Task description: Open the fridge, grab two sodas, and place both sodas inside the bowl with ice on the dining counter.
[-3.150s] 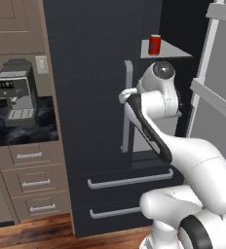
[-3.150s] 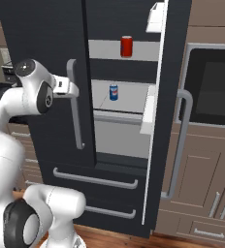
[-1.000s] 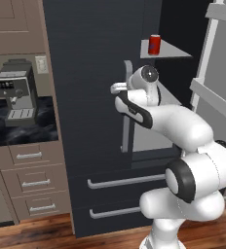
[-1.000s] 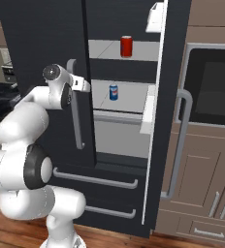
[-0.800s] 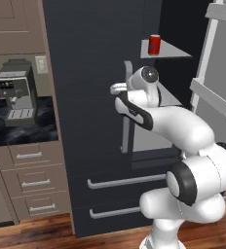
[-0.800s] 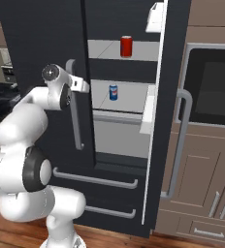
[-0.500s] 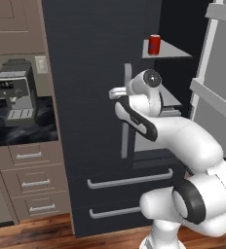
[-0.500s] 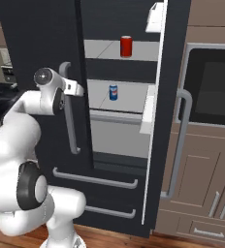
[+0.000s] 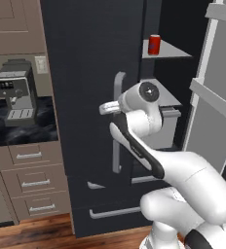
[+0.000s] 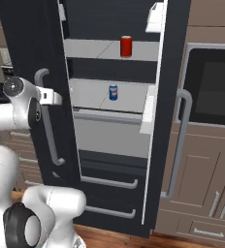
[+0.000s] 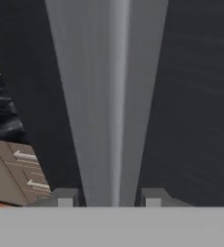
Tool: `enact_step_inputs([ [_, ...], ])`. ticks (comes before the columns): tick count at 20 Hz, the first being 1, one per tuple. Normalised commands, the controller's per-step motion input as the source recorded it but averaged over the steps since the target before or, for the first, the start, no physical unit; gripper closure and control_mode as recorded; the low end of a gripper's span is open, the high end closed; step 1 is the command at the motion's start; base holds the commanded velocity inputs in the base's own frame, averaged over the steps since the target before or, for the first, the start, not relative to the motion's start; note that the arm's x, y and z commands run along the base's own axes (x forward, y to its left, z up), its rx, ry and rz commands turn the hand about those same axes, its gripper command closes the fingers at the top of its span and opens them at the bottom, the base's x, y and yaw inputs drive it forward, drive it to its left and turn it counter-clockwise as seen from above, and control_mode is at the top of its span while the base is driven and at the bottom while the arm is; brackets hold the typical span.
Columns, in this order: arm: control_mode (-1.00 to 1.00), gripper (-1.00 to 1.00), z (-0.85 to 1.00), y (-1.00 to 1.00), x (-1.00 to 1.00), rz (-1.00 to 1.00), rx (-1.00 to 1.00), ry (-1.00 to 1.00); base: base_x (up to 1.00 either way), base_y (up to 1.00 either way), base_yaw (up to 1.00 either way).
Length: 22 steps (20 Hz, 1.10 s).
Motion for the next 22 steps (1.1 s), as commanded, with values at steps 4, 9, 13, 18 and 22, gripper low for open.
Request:
enact_step_inputs([
  [4,-1.0,-1.0,-0.22,0.71,-0.86,0.1,-0.09,0.03,0.0,0.0,0.0],
  [9,-1.0,-1.0,-0.07,-0.08,-0.86,0.0,0.05,0.0,0.0,0.0,0.0],
  [13,-1.0,-1.0,0.0,-0.86,-0.88,-0.03,0.18,0.0,0.0,0.0,0.0],
  [18,-1.0,-1.0,0.0,-1.0,-0.53,-0.01,0.22,0.01,0.0,0.0,0.0],
  [22,-1.0,-1.0,-0.01,-0.95,0.0,0.0,0.21,0.08,0.0,0.0,0.0],
])
